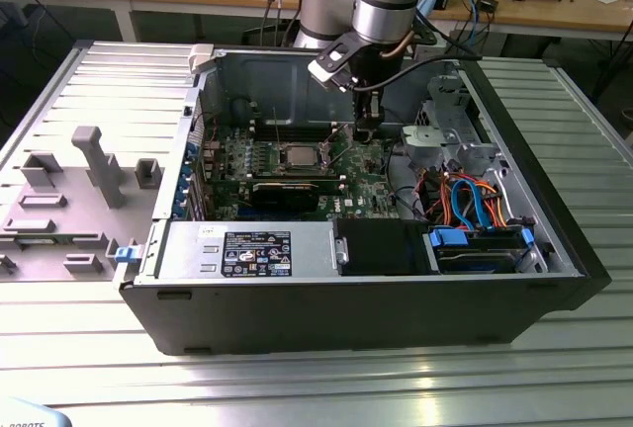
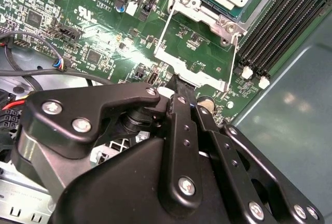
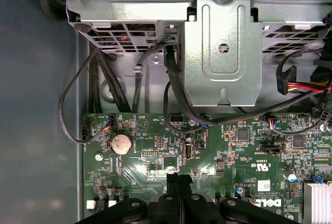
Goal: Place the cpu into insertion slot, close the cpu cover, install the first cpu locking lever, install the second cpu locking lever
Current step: 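Close the cpu cover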
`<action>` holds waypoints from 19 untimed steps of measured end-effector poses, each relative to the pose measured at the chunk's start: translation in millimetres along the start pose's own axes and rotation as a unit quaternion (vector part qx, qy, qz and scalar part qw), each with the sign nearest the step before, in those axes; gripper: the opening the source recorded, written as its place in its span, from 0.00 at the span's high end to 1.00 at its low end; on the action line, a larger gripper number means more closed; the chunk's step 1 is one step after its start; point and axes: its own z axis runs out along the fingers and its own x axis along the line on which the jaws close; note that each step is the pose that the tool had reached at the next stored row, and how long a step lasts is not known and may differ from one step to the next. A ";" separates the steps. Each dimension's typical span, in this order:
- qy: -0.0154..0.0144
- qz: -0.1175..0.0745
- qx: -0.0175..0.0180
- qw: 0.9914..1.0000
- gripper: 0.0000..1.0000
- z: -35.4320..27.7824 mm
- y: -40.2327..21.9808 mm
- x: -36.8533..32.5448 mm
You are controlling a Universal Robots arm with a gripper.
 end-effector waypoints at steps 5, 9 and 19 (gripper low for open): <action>0.000 0.000 0.000 1.000 0.89 0.0 -0.8 0.0; 0.000 0.000 0.000 1.000 0.89 0.1 -1.1 0.0; 0.000 0.000 0.000 1.000 0.89 0.7 -4.6 0.0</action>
